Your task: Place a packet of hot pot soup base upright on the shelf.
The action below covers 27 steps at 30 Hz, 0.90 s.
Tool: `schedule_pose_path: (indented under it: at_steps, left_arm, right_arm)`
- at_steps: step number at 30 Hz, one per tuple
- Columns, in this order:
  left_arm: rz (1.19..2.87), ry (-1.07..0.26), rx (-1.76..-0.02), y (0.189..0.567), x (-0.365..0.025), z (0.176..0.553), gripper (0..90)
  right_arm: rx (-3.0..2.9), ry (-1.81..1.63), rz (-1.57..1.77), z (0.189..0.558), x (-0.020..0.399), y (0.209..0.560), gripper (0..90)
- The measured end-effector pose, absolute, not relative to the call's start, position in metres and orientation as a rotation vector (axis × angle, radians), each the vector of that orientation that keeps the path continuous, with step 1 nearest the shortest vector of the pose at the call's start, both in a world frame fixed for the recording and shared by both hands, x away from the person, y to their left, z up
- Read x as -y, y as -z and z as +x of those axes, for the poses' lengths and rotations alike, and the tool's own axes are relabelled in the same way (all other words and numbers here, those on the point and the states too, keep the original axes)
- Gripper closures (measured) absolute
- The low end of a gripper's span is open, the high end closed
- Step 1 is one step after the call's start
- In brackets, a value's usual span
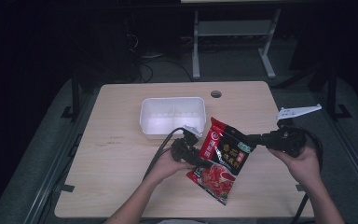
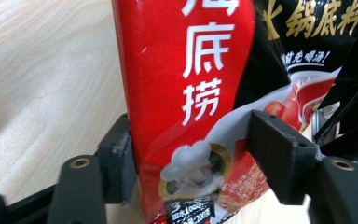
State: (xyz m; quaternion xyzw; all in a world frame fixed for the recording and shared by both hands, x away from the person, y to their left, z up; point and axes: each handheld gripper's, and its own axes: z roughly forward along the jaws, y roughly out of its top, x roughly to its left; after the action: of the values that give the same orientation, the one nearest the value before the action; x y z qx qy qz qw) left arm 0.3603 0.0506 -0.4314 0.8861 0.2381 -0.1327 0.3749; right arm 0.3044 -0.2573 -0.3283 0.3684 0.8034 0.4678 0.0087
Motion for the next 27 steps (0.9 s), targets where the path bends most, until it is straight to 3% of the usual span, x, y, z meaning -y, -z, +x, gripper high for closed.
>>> schedule_pose_path:
  at_steps: [5, 8, 17, 19, 24, 27]
  left_arm:
    - [2.256, 0.315, -0.618, 0.432, -0.060, 0.361, 61.4]
    - [2.255, 0.300, -0.612, 0.432, -0.063, 0.360, 69.6]
    - [2.287, 0.233, -0.594, 0.429, -0.065, 0.353, 77.6]
    - [2.283, 0.224, -0.586, 0.429, -0.066, 0.352, 78.0]
    - [2.286, 0.205, -0.569, 0.427, -0.065, 0.350, 78.5]
    - [2.290, 0.197, -0.563, 0.427, -0.065, 0.349, 78.5]
  right_arm:
    - [-2.494, -1.468, 1.174, 0.307, 0.258, 0.332, 89.0]
    - [-2.485, -1.482, 1.186, 0.308, 0.260, 0.334, 89.0]
    - [-2.472, -1.470, 1.219, 0.316, 0.261, 0.340, 86.7]
    - [-2.469, -1.484, 1.237, 0.319, 0.263, 0.344, 81.5]
    - [-2.489, -1.453, 1.285, 0.325, 0.261, 0.353, 55.1]
    - [-2.504, -1.436, 1.296, 0.327, 0.259, 0.357, 49.9]
